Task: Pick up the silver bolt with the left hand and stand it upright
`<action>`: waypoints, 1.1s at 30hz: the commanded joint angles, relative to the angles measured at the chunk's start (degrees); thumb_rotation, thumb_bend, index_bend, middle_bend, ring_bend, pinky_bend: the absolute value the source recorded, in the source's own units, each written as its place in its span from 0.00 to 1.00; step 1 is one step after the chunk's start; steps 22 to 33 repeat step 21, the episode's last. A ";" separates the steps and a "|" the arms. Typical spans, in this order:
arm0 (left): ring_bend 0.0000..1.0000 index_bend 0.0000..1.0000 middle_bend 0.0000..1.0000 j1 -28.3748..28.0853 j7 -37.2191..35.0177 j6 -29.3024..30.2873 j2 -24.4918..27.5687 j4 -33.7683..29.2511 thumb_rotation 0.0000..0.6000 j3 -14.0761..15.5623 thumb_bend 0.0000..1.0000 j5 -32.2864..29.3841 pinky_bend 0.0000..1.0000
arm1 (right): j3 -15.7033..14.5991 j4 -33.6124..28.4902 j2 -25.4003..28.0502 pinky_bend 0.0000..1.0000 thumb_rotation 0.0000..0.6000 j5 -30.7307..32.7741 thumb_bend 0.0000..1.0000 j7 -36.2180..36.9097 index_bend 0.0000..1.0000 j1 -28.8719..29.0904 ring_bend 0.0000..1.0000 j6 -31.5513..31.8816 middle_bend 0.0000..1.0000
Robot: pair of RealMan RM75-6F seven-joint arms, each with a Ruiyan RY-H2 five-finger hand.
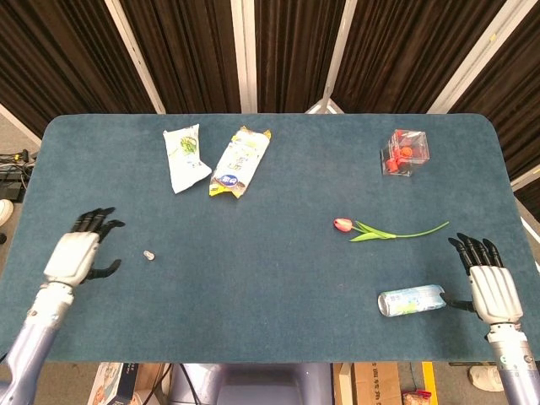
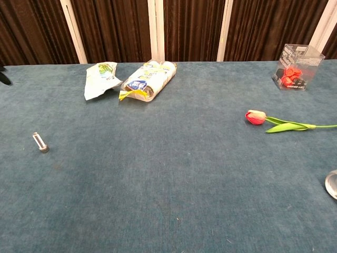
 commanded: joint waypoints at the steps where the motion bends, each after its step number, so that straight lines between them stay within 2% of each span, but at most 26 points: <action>1: 0.00 0.20 0.02 6.65 4.69 9.37 3.25 -3.40 1.00 2.77 0.42 2.55 0.00 | -0.21 0.00 0.12 0.03 1.00 -0.39 0.10 -0.10 0.14 0.00 0.10 0.04 0.10; 5: 0.00 0.15 0.02 9.58 0.13 11.90 4.93 -2.14 1.00 3.84 0.42 3.88 0.00 | -0.50 0.17 0.37 0.03 1.00 -1.13 0.10 -0.10 0.14 0.12 0.10 0.07 0.10; 12: 0.00 0.11 0.00 13.75 -3.20 16.75 5.15 1.60 1.00 5.26 0.42 6.79 0.00 | -0.91 0.72 0.55 0.03 1.00 -2.30 0.10 -0.16 0.14 0.19 0.09 0.47 0.10; 21: 0.00 0.10 0.01 14.91 -6.71 17.10 5.51 3.11 1.00 4.81 0.42 8.49 0.00 | -0.42 1.98 -0.31 0.03 1.00 -4.41 0.10 1.74 0.14 -0.21 0.09 3.94 0.10; 33: 0.00 0.10 0.01 14.91 -6.71 17.10 5.51 3.11 1.00 4.81 0.42 8.49 0.00 | -0.42 1.98 -0.31 0.03 1.00 -4.41 0.10 1.74 0.14 -0.21 0.09 3.94 0.10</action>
